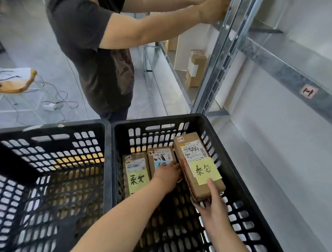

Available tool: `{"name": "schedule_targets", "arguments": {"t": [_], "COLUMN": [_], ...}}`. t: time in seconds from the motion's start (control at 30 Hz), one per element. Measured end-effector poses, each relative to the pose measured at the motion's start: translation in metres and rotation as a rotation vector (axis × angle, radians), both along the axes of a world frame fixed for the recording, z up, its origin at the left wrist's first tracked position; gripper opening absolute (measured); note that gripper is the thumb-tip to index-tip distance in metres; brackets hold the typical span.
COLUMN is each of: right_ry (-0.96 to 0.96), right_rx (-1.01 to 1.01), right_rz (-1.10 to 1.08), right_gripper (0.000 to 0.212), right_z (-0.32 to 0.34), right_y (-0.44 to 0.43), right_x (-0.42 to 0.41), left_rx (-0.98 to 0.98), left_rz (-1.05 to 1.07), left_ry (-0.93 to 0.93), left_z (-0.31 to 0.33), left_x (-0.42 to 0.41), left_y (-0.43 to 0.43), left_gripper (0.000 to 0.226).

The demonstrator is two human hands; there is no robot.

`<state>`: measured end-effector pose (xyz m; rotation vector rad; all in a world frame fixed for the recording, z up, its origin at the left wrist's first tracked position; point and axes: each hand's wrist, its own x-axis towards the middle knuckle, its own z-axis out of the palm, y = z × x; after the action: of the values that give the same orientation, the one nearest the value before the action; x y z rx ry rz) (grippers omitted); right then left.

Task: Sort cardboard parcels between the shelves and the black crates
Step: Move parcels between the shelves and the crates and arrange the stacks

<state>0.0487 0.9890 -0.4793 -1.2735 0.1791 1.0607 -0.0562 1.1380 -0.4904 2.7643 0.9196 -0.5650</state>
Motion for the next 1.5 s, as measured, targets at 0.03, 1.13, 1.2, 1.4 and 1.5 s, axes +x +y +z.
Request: {"name": "schedule_targets", "arguments": {"t": [0.03,1.13,1.2,1.4,1.5], "right_ry": [-0.018,-0.049,-0.102,-0.078,-0.283], "right_rx": [-0.018,-0.388,-0.428,-0.473,-0.509], "right_rz": [-0.016,-0.081,-0.047,0.191,0.324], "right_gripper": [0.055,0.065,0.064,0.035,0.024], "right_z": [-0.001,-0.059,-0.058,-0.034,-0.009], "right_y": [0.001,0.03,0.03,0.02,0.012], "right_x": [-0.001,-0.005,-0.007,-0.006,0.004], "left_rx": [-0.001,-0.047,-0.069,-0.232,-0.234], "left_rz": [0.024,0.227,0.215,0.228,0.309], "left_ry": [-0.015,-0.14,-0.106,-0.117,-0.3], "left_z": [-0.002,-0.017,-0.018,0.009,0.032], "left_x": [0.0,0.002,0.003,-0.006,-0.021], "left_y": [0.0,-0.022,-0.019,-0.008,-0.003], "left_gripper": [0.065,0.072,0.073,0.067,0.051]}}
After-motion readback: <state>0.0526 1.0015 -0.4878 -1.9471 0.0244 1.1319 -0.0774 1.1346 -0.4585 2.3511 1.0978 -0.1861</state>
